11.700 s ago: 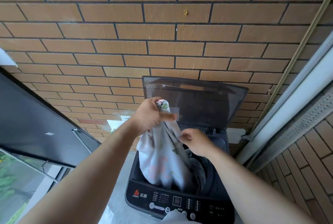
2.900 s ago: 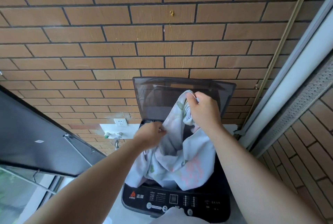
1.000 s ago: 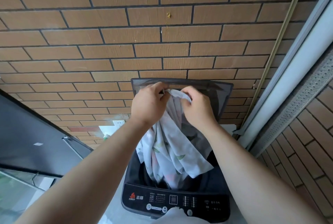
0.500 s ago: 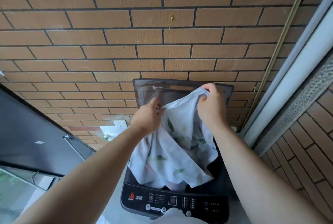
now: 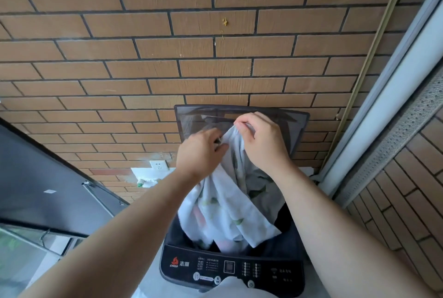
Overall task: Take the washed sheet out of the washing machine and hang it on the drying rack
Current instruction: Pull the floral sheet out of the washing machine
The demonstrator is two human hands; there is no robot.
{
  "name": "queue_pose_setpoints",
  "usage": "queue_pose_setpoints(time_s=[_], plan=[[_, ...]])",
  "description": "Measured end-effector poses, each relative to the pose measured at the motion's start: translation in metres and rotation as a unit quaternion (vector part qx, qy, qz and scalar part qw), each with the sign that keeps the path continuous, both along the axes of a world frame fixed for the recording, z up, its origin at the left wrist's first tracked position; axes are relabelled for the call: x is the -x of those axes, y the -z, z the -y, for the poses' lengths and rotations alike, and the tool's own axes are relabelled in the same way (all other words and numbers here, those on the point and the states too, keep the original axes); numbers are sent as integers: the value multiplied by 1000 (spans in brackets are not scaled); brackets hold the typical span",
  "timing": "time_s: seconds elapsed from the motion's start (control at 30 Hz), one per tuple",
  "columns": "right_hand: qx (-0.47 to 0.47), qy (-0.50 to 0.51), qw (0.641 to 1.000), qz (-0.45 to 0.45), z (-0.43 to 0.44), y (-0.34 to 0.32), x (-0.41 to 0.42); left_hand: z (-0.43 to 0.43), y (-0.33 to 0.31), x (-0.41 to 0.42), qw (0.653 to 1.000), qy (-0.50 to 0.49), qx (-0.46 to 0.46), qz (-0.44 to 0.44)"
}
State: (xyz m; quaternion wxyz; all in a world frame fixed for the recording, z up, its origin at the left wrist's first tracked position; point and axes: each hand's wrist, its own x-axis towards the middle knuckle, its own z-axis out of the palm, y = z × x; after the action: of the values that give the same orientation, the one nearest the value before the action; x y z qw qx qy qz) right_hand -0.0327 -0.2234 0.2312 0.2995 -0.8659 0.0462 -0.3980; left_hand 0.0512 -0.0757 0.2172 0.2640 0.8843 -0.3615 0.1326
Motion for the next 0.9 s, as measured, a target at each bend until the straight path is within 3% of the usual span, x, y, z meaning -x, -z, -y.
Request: queue_pose_setpoints(time_s=[0.1,0.27,0.37,0.53,0.67,0.77,0.9], plan=[[-5,6,1000,3,-7,2,-3,-1,23,-1,995,-24,-72,-68],[-116,89,989,4,2,12,-1,-15,42,-14,968,-19,-174,-181],[-161,169,969,-87,16,25,2,-17,17,-23,979,-46,-121,-159],[-181,191,941,-211,23,41,5,-6,-55,-22,995,-60,77,11],[-176,79,972,-137,5,29,1,0,-50,-12,1000,3,16,12],[-164,-25,976,-145,-1,13,-1,1,-37,-9,999,40,15,-24],[-202,-1,973,-112,-4,4,-7,-1,-37,-9,994,49,45,-84]])
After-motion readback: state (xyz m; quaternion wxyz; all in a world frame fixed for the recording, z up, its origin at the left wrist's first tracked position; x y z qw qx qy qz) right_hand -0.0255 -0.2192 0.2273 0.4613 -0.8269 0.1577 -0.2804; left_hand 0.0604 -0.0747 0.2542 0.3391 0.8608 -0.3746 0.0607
